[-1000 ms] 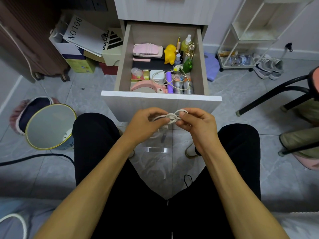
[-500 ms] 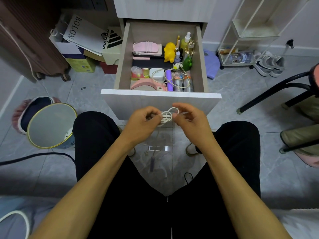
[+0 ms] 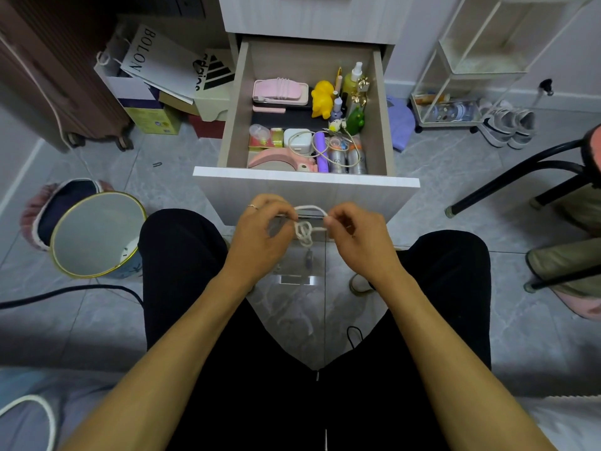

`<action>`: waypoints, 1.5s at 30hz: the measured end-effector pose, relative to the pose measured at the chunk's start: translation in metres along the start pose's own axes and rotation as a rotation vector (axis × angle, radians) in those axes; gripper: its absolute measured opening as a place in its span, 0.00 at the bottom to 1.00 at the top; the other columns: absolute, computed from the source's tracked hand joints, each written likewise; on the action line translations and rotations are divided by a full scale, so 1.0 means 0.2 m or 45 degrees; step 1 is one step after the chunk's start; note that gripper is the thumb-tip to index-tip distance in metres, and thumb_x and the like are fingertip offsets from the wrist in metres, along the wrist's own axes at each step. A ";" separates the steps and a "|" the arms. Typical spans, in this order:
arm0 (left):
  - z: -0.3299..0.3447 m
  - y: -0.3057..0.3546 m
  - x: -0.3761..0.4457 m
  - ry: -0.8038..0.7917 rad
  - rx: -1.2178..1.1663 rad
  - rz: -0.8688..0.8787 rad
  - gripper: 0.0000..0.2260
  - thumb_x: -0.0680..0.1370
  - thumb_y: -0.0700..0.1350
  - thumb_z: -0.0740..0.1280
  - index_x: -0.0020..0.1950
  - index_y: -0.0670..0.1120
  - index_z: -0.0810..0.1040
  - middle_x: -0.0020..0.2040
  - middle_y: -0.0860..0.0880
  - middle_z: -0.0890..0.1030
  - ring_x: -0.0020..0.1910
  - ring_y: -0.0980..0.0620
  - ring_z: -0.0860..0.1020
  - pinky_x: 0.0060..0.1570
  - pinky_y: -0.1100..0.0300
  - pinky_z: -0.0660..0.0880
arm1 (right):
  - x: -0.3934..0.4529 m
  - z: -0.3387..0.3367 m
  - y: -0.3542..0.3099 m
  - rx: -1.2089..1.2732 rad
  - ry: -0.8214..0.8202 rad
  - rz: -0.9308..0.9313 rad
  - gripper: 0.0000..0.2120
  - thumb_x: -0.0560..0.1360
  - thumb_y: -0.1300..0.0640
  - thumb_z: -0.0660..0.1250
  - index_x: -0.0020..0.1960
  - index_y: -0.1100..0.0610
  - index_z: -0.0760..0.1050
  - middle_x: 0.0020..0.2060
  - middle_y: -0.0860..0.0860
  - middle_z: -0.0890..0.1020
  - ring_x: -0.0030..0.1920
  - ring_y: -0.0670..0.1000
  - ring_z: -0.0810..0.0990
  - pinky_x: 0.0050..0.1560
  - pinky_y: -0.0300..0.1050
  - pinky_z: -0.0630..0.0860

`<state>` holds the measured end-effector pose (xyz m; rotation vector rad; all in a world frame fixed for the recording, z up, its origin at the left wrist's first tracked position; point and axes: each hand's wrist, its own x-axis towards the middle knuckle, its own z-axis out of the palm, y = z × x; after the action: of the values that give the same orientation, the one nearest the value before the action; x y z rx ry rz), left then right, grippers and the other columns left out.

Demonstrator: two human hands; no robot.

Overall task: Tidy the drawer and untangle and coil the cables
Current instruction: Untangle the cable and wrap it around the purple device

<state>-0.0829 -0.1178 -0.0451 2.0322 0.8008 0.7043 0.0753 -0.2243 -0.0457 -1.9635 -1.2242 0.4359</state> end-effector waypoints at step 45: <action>-0.08 0.15 -0.04 0.007 -0.944 -0.698 0.05 0.79 0.40 0.66 0.42 0.46 0.78 0.39 0.49 0.82 0.40 0.51 0.82 0.39 0.58 0.78 | -0.04 -0.01 -0.17 0.873 -0.037 0.238 0.09 0.74 0.67 0.69 0.42 0.54 0.80 0.32 0.48 0.84 0.36 0.47 0.83 0.42 0.40 0.79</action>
<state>-0.0909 -0.1293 -0.0141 1.0814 0.8795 0.5677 0.0526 -0.2244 -0.0192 -1.4740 -0.7611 0.8532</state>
